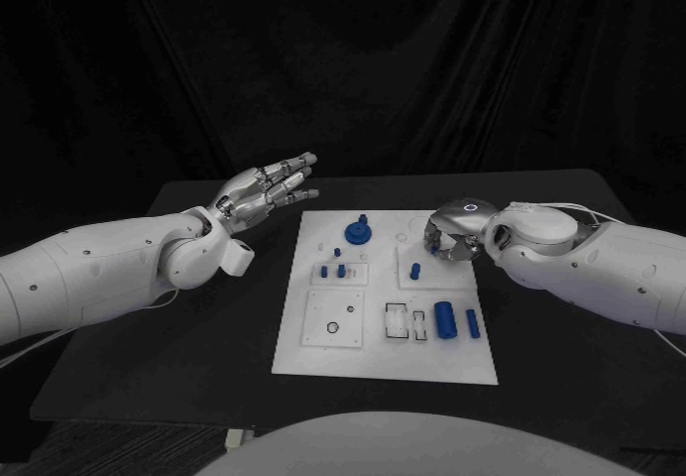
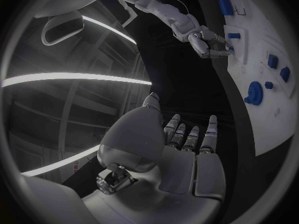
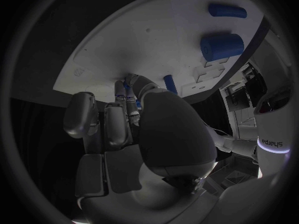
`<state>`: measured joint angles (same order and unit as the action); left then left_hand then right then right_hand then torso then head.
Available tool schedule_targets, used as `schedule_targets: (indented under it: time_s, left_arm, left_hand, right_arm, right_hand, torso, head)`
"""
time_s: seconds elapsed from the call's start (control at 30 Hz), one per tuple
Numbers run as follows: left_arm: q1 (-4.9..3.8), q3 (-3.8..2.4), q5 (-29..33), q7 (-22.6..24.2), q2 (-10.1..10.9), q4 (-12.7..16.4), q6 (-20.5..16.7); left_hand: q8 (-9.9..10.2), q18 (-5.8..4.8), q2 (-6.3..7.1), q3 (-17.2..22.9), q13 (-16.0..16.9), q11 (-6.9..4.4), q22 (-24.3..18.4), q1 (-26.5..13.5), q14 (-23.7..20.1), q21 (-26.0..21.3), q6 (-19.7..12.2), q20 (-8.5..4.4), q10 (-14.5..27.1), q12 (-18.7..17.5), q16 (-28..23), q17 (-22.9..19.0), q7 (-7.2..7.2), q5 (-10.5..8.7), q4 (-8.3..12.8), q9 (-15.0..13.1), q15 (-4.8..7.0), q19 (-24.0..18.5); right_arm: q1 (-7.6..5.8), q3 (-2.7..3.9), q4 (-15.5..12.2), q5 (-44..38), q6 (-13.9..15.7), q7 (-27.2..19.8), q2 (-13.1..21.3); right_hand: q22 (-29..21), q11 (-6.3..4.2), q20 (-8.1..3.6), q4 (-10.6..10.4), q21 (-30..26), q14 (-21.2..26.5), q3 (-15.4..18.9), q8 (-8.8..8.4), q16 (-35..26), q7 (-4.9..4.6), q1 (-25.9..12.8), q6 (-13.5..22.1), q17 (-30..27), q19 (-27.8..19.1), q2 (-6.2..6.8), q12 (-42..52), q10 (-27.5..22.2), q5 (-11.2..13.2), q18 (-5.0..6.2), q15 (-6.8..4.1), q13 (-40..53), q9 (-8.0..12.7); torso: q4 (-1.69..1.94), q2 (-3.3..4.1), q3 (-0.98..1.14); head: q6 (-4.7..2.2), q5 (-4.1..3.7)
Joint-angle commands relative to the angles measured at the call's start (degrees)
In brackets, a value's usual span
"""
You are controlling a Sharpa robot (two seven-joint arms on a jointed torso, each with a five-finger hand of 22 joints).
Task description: Assemble the parts on the task board
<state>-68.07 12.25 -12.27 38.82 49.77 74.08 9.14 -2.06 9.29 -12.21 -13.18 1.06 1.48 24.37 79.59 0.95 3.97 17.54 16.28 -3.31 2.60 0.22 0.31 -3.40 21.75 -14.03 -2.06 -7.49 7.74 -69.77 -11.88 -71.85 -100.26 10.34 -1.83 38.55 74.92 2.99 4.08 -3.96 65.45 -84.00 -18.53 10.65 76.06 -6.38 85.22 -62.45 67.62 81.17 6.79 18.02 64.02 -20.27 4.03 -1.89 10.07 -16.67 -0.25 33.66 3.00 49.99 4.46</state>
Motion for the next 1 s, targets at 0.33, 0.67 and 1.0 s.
schedule_targets:
  time_s: [0.33, 0.67, 1.0]
  left_arm:
    - [0.16, -0.05, 0.46, 5.84, -0.03, -0.23, 0.64]
    - [0.21, -0.05, 0.47, 5.51, -0.04, -0.37, 0.58]
    - [0.26, -0.05, 0.47, 5.63, 0.28, -0.21, 0.42]
  left_hand:
    - [-0.27, 1.06, -0.15, -0.02, 0.0, 0.36, 0.21, 0.94, 0.28, 0.36, 0.72, 0.06, -0.12, 0.4, 0.2, 0.12, -0.23, 0.84, 0.68, -0.14, -0.42, 0.65]
    - [-0.3, 1.06, -0.16, 0.0, 0.0, 0.39, 0.31, 1.06, 0.32, 0.41, 0.89, 0.09, -0.13, 0.4, 0.22, 0.13, -0.28, 1.0, 0.78, -0.16, -0.45, 0.76]
    - [-0.3, 0.99, -0.11, -0.23, 0.0, 0.46, -1.31, 0.87, 0.22, 0.06, 0.89, -0.06, -0.11, 0.41, 0.17, 0.09, -0.34, 0.49, 0.57, -0.15, -0.28, 0.13]
  right_arm:
    - [-1.76, 0.01, -4.51, -0.49, 4.73, 0.37, 2.98]
    - [-4.37, 0.01, -8.52, -0.49, 6.82, 0.51, 5.09]
    - [-5.27, 0.01, -13.62, -0.49, 5.98, 0.77, 5.87]
  right_hand:
    - [8.59, -0.16, 0.48, 0.45, -0.4, -0.22, -1.44, -0.22, -0.52, -0.02, 0.06, -0.93, -0.59, -0.03, 0.44, -0.64, 1.39, 0.98, 0.89, 0.37, -0.36, -0.52]
    - [8.6, -0.17, 0.48, 0.47, -0.32, -0.23, -1.7, -0.3, -0.54, -0.02, -0.09, -1.05, -0.62, 0.0, 0.52, -0.78, 1.67, 1.27, 0.88, 0.36, -0.45, -0.54]
    - [8.6, -0.08, 0.46, 0.51, -0.34, -0.28, -2.21, -0.75, -0.54, -0.13, -0.29, -0.79, -0.63, -0.01, 0.76, -1.29, 1.71, 1.81, 0.89, 0.42, -0.71, -0.42]
  torso:
    - [-0.04, -0.04, -0.08]
    - [-0.03, -0.07, -0.11]
    - [-0.02, -0.1, -0.14]
  head:
    - [0.01, 0.25]
    - [0.01, 0.32]
    - [0.01, 1.0]
